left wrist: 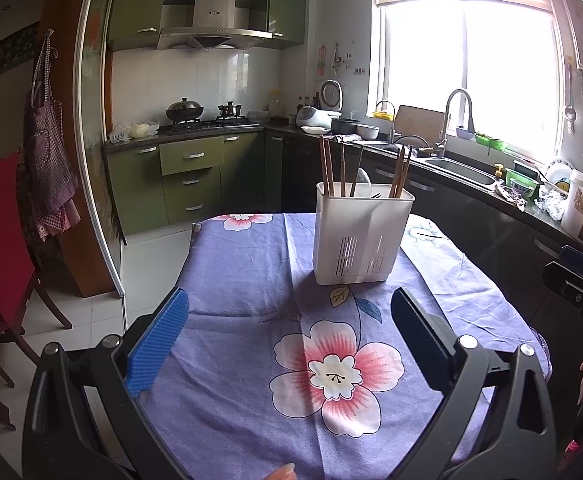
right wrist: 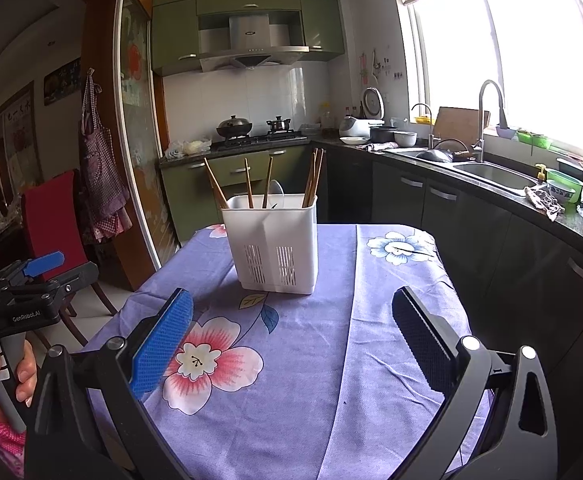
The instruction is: Organize utensils
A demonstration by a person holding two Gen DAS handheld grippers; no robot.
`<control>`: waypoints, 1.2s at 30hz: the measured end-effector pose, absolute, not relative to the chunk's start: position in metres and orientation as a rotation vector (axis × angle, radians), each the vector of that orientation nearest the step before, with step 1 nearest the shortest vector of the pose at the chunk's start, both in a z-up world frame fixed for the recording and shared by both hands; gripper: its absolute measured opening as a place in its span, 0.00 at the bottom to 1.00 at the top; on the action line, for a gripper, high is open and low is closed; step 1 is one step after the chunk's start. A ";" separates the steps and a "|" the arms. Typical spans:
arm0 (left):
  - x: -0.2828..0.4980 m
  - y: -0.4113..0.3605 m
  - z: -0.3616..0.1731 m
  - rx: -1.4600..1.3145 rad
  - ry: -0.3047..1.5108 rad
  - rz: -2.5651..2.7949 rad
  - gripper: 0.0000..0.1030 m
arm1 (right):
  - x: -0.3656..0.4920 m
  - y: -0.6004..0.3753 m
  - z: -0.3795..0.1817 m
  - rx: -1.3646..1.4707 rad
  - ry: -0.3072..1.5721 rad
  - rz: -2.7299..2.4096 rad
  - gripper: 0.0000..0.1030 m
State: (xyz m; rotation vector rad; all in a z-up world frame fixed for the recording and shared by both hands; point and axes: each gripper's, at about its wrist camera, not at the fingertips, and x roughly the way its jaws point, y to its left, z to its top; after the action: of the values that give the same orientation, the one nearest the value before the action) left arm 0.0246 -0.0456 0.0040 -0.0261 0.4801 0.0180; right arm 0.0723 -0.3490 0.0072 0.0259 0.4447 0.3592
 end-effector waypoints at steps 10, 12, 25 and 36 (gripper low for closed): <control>0.025 -0.045 0.004 -0.030 0.480 0.015 0.93 | 0.073 -0.346 0.006 0.027 0.449 0.359 0.96; 0.025 -0.045 0.004 -0.030 0.479 0.015 0.93 | 0.073 -0.346 0.005 0.029 0.449 0.359 0.96; 0.023 -0.045 0.006 -0.028 0.475 0.019 0.93 | 0.073 -0.345 0.004 0.027 0.451 0.359 0.96; 0.026 -0.043 0.005 -0.026 0.481 0.034 0.93 | 0.074 -0.341 -0.002 0.030 0.457 0.357 0.96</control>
State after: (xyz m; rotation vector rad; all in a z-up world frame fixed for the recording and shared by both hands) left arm 0.0265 -0.0434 0.0052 -0.0262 0.4811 0.0338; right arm 0.0736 -0.3409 -0.0018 0.0298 0.4574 0.3571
